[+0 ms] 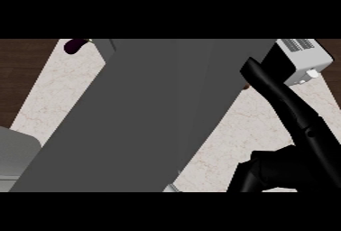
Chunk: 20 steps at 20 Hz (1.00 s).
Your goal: Pick up the wine, place it into the cabinet and close the cabinet
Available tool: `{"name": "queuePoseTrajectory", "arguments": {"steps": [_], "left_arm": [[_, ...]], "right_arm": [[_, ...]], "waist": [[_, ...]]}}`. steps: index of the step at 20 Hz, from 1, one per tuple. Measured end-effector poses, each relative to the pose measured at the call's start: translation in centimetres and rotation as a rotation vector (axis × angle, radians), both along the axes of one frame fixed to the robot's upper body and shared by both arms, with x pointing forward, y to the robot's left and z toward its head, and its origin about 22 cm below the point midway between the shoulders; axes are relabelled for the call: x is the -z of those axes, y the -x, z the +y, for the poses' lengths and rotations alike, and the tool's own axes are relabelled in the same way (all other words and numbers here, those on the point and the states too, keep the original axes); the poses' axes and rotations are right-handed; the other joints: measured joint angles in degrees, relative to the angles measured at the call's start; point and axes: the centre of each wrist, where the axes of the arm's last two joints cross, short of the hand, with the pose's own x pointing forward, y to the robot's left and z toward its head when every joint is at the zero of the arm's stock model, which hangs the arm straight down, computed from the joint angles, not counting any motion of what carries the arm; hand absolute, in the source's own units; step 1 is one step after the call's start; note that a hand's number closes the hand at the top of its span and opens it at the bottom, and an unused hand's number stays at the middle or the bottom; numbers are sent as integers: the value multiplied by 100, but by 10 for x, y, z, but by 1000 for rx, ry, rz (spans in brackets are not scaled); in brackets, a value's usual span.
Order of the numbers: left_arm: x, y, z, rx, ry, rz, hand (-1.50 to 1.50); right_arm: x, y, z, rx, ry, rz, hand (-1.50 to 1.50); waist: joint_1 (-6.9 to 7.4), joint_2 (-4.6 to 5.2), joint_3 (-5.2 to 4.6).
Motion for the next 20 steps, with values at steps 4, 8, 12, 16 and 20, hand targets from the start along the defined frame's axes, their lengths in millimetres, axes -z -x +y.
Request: {"name": "queuePoseTrajectory", "arguments": {"steps": [4,8,12,16,20], "left_arm": [[-6,1,37,-4,15,-13,150],[-12,-1,75,-32,12,-37,150],[-19,-4,110,-30,4,-44,150],[-27,-8,135,-4,4,-49,150],[-33,-9,155,20,4,-48,150]], "right_arm": [[2,8,20,-113,11,25,150],[0,13,44,-198,56,24,150],[2,8,79,-222,100,17,150],[0,-9,119,-180,129,-8,150],[-5,-35,149,-103,134,-26,150]], "waist": [[26,-14,-32],[59,-27,-47],[108,-25,-50],[166,-12,-49],[204,6,-47]]}}
